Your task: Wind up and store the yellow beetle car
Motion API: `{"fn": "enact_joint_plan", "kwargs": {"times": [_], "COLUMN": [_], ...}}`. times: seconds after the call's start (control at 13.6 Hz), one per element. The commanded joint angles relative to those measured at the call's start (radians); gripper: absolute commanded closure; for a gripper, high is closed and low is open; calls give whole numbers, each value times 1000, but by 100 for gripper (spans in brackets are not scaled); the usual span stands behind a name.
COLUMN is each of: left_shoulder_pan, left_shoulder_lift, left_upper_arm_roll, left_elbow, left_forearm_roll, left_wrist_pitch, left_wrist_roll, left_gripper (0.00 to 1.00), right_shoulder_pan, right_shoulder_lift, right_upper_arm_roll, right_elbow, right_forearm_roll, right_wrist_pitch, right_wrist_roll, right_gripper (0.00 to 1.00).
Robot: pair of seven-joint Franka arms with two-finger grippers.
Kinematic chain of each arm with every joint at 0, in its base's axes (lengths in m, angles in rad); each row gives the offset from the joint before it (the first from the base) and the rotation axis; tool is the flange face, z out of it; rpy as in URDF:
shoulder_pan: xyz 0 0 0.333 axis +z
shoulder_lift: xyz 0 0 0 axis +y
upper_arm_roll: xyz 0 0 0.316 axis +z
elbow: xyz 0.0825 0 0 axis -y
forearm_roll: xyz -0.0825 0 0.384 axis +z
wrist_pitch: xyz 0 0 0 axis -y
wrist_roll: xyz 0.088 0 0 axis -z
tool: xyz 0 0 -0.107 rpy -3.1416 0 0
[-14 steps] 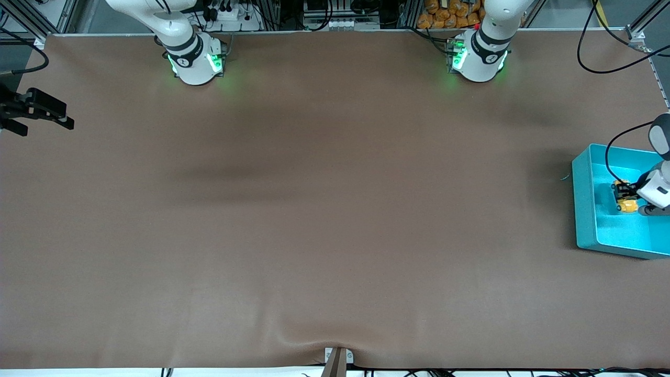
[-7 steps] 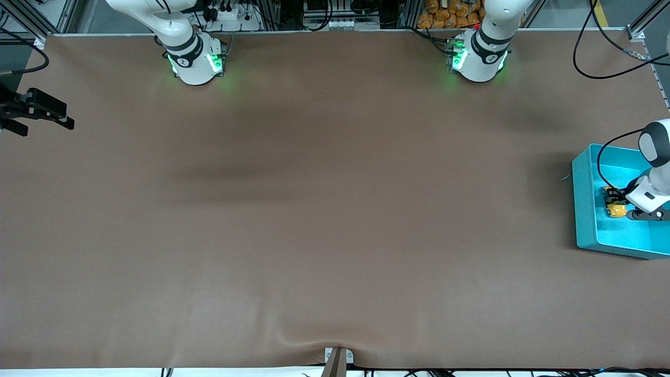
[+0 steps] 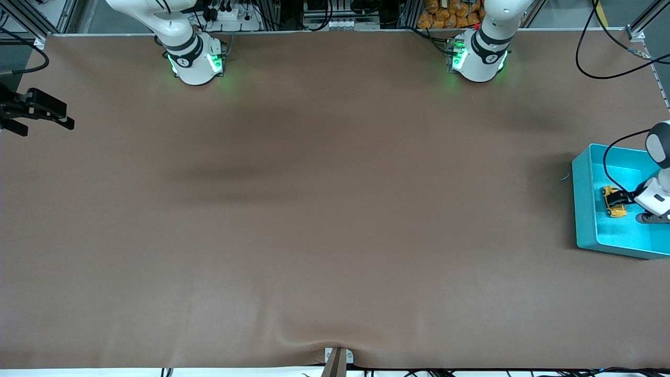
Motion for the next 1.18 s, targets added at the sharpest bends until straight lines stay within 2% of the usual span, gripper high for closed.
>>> {"fn": "enact_joint_plan", "kwargs": {"times": [0.0,0.07,0.29,0.52,0.66,0.88,1.1], "left_shoulder_pan": [-10,-13,-29,-143,-232,-378,-485], "left_shoulder_lift": [-82,-112,-206,-364,-431,-467,-545], "left_upper_arm_roll": [-9,-10,-73,-65,-43,8,62], "left_elbow": [-19,-23,-16,23,122,300,320], "left_forearm_roll": [12,7,-70,-314,-422,-428,-445], "left_wrist_pitch": [-16,-30,-148,-341,-538,-818,-906], "left_wrist_roll": [-9,-2,8,8,4,-8,-13], "left_gripper": [0,0,0,0,0,0,0], "right_shoulder_pan": [8,8,8,8,8,8,8], "right_shoulder_lift": [-5,-5,-3,-3,-3,-5,-5], "right_upper_arm_roll": [-5,-5,-5,-5,-5,-5,-5], "right_elbow": [2,2,2,2,2,2,2], "right_forearm_roll": [-8,-8,-7,-5,-5,-5,-5], "right_wrist_pitch": [0,1,3,3,3,3,2], "right_wrist_roll": [12,12,11,12,12,12,12], "right_gripper": [0,0,0,0,0,0,0]}}
